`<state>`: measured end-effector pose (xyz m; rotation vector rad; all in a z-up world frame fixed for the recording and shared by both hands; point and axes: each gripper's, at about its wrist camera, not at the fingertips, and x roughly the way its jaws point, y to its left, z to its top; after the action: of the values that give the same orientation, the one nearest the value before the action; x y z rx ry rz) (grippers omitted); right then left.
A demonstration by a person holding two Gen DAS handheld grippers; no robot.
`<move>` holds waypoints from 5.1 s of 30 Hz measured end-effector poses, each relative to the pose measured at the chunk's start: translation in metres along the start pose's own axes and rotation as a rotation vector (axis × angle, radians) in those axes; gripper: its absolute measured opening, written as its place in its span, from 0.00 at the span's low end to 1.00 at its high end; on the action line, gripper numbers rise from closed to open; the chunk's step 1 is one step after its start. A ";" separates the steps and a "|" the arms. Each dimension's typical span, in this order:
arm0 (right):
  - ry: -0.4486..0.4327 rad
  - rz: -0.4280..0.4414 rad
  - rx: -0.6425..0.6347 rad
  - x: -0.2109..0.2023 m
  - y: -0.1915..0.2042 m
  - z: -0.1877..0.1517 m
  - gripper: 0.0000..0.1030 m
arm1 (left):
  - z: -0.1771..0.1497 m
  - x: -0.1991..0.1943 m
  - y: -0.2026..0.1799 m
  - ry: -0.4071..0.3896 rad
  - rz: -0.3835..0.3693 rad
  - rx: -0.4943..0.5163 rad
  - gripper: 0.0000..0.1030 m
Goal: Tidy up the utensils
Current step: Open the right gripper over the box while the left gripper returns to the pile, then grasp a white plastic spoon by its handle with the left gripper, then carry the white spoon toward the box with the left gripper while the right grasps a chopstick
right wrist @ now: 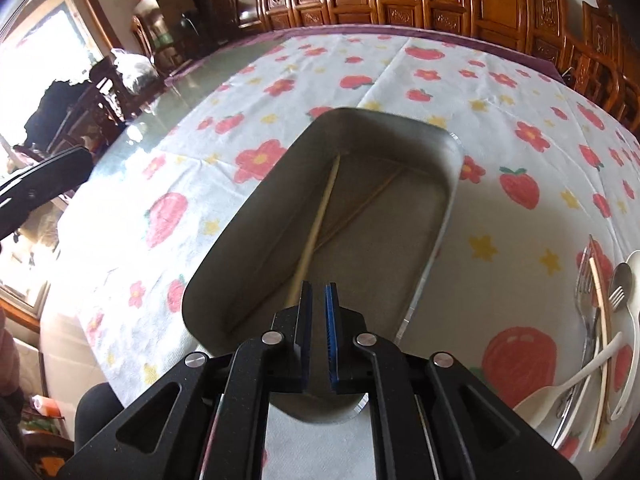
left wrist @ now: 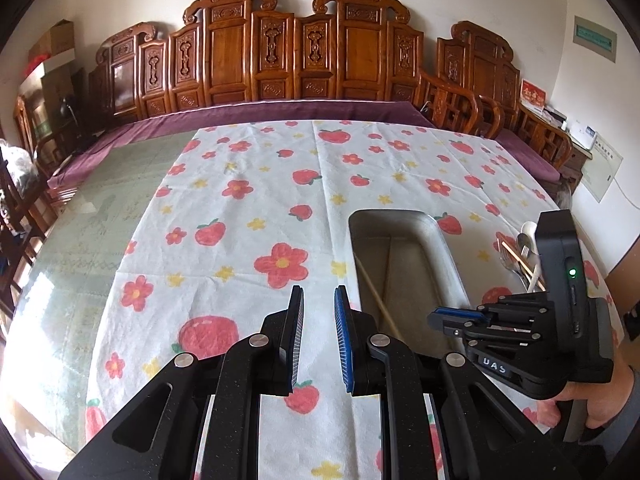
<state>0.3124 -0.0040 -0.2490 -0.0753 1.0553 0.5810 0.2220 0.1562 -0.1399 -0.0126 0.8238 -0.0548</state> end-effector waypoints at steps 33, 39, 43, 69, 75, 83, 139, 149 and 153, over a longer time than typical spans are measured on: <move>-0.230 -0.172 0.107 -0.182 -0.172 -0.129 0.36 | -0.019 0.042 -0.186 0.082 -0.174 0.179 0.19; -0.215 -0.186 0.109 -0.174 -0.182 -0.138 0.36 | -0.022 0.065 -0.211 0.122 -0.185 0.209 0.21; -0.207 -0.187 0.124 -0.174 -0.192 -0.142 0.36 | -0.024 0.086 -0.226 0.148 -0.185 0.215 0.27; -0.203 -0.199 0.176 -0.174 -0.213 -0.149 0.36 | -0.049 0.144 -0.254 0.256 -0.180 0.199 0.27; -0.201 -0.230 0.149 -0.171 -0.212 -0.149 0.36 | -0.058 0.125 -0.252 0.236 -0.200 0.168 0.02; -0.205 -0.256 0.112 -0.172 -0.209 -0.147 0.36 | -0.061 0.079 -0.238 0.170 -0.180 0.160 0.02; -0.068 -0.227 0.042 -0.106 -0.211 -0.121 0.06 | -0.052 0.041 -0.188 0.003 -0.263 0.117 0.02; -0.117 -0.224 -0.005 -0.134 -0.174 -0.120 0.06 | -0.039 0.015 -0.175 -0.027 -0.204 0.105 0.02; -0.123 -0.230 -0.008 -0.137 -0.170 -0.119 0.06 | -0.037 0.006 -0.164 -0.033 -0.168 0.104 0.02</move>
<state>0.2506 -0.2448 -0.2308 -0.1637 0.9098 0.3765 0.1915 -0.0074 -0.1643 0.0148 0.7843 -0.2554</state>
